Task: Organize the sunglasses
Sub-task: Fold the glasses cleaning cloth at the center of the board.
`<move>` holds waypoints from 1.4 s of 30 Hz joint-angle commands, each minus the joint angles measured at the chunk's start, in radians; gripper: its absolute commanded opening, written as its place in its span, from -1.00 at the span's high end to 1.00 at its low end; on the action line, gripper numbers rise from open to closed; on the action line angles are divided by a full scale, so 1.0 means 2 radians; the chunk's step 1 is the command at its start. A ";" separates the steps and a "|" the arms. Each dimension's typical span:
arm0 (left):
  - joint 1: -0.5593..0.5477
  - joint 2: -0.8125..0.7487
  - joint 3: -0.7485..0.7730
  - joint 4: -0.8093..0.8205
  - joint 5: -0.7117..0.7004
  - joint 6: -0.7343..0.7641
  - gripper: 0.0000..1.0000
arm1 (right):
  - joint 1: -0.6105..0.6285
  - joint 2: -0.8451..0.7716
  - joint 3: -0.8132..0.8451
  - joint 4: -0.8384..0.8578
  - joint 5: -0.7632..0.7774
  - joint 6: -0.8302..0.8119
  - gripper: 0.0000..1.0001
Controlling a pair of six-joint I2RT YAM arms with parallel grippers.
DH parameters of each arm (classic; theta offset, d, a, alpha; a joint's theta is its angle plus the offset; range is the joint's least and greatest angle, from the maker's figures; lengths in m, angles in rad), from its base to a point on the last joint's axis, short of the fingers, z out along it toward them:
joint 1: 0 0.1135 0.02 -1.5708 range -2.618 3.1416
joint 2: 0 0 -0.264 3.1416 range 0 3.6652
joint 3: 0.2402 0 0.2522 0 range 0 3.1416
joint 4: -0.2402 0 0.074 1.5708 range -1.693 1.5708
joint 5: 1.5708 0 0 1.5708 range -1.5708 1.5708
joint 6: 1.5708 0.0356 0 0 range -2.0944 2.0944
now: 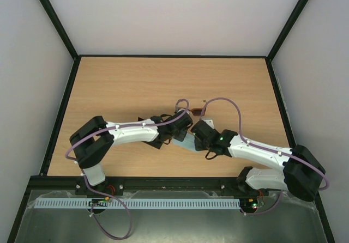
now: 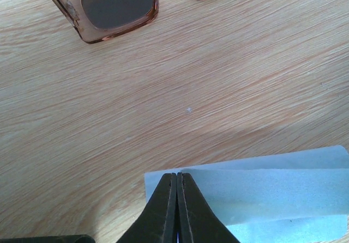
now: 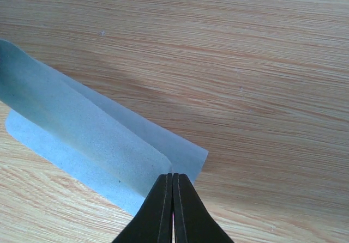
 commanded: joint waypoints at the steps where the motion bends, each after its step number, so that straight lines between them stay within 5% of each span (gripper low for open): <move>1: -0.005 -0.015 -0.010 0.003 -0.008 -0.009 0.95 | 0.005 0.005 -0.007 -0.018 0.012 0.010 0.97; 42: -0.010 -0.013 -0.030 0.001 -0.006 -0.021 0.95 | 0.030 0.021 -0.013 -0.012 0.006 0.017 0.97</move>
